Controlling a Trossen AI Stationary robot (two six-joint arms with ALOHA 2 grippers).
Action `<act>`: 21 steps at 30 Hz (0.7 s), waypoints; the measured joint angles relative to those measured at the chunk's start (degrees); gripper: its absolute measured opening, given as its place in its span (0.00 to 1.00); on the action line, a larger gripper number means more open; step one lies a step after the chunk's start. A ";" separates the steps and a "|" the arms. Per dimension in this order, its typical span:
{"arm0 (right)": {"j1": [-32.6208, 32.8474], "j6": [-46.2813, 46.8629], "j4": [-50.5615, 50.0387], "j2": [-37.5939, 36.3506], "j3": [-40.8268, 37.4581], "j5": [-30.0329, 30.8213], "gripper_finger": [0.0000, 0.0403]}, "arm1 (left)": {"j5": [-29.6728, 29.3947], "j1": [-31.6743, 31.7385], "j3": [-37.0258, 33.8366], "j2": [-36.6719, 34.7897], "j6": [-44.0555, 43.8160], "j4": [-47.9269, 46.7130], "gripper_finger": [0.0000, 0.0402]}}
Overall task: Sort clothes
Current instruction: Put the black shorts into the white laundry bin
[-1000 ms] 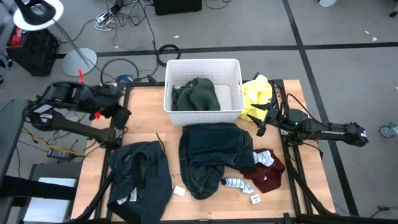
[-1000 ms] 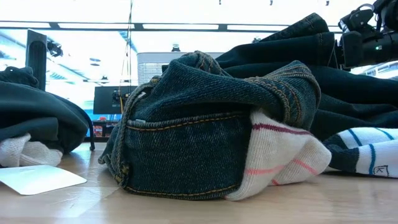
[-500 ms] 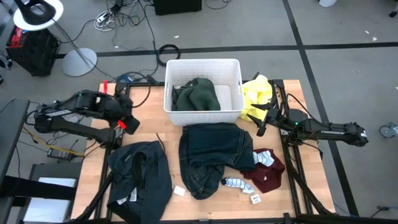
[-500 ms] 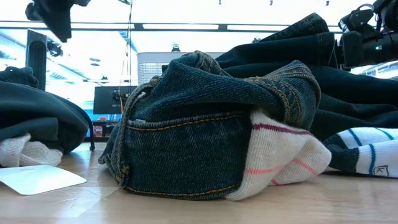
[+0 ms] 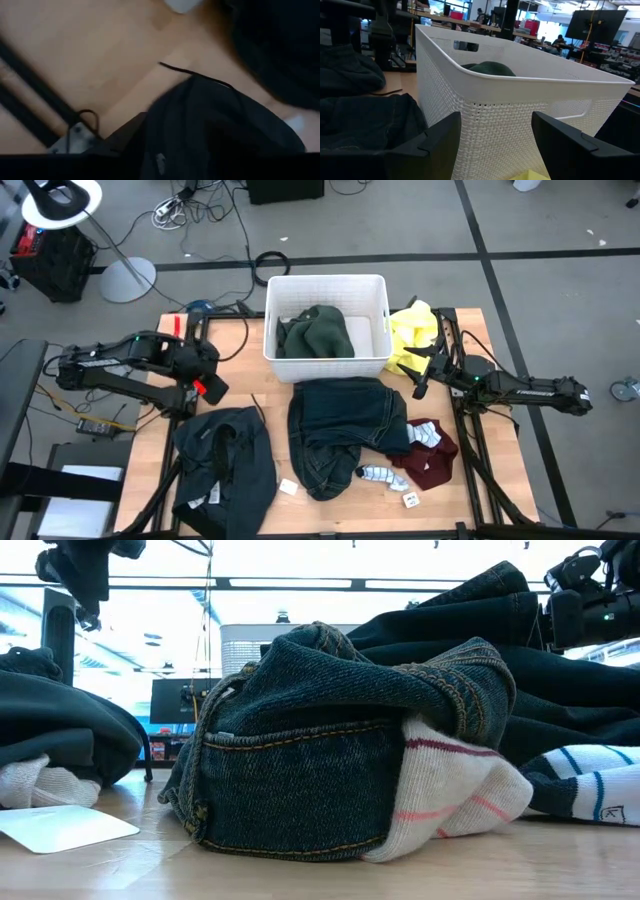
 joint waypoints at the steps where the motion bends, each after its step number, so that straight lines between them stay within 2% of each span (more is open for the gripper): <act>1: 0.00 0.02 -0.01 0.00 0.00 0.00 0.61 | 0.62 -1.44 0.00 0.22 0.02 0.50 0.48; 5: 0.02 0.01 0.00 0.00 0.00 0.00 0.61 | 1.04 -7.86 0.00 1.15 -2.50 0.94 0.43; 11: 0.00 0.02 -0.02 0.00 0.00 0.00 0.61 | -2.05 -16.24 -0.02 3.18 -8.76 0.97 0.38; 15: 0.01 0.00 -0.01 0.01 0.00 0.00 0.61 | -4.33 -20.09 -0.02 4.77 -12.20 0.97 0.37; 21: 0.02 0.02 0.00 0.00 0.00 0.00 0.61 | -4.41 -24.77 -0.02 7.54 -16.70 2.85 0.37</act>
